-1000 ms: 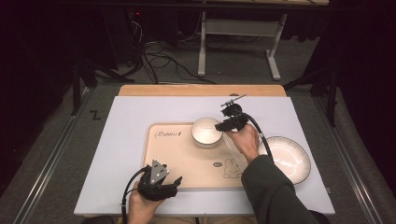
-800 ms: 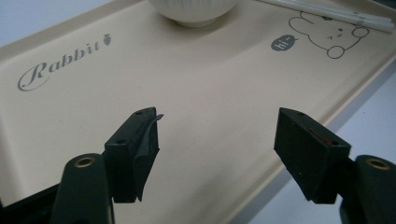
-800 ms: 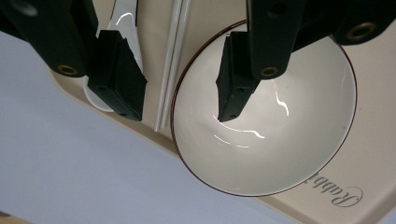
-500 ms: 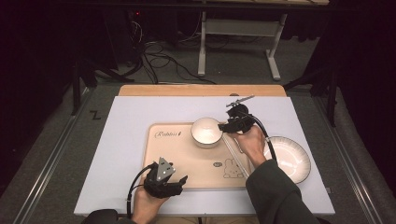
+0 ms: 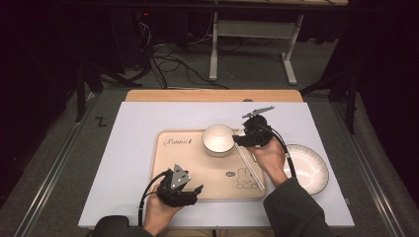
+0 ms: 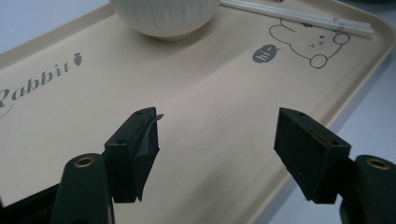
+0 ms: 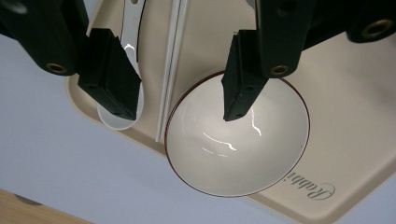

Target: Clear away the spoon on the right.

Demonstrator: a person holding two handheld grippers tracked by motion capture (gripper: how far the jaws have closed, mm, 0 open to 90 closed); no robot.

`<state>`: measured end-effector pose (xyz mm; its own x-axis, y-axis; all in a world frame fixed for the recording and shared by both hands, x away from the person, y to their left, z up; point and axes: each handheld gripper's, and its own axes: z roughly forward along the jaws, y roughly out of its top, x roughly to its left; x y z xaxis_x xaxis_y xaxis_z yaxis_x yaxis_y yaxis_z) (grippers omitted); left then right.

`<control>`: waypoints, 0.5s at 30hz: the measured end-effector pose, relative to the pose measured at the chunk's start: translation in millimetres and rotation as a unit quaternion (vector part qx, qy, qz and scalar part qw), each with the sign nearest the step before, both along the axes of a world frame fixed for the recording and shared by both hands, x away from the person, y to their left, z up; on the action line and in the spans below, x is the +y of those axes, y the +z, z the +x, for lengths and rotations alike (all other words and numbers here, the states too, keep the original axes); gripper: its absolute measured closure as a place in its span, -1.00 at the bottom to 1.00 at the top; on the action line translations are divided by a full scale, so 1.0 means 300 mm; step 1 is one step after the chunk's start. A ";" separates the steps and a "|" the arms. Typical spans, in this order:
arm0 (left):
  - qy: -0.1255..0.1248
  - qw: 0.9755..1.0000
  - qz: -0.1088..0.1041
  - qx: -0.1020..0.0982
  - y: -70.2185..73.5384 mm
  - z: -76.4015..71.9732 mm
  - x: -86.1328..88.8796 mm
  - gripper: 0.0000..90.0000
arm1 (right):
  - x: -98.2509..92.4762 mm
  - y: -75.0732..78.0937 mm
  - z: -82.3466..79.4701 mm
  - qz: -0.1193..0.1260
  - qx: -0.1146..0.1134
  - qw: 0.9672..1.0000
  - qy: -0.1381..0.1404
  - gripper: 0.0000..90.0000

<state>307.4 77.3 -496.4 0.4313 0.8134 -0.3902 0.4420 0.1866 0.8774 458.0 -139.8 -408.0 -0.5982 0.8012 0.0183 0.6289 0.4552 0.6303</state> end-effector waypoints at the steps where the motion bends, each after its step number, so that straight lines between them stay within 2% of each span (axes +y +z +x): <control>1: 0.000 1.000 -0.001 0.000 0.000 0.001 -0.003 -0.31 | -0.003 0.002 -0.004 0.002 0.001 1.000 0.002 0.04; 8: -0.005 1.000 0.010 0.002 -0.006 0.009 -0.008 -0.31 | -0.029 0.027 -0.044 0.015 -0.010 1.000 0.010 0.03; 15: -0.004 1.000 0.006 0.003 -0.007 0.011 -0.015 -0.31 | -0.055 0.048 -0.087 0.017 -0.018 0.999 0.021 0.03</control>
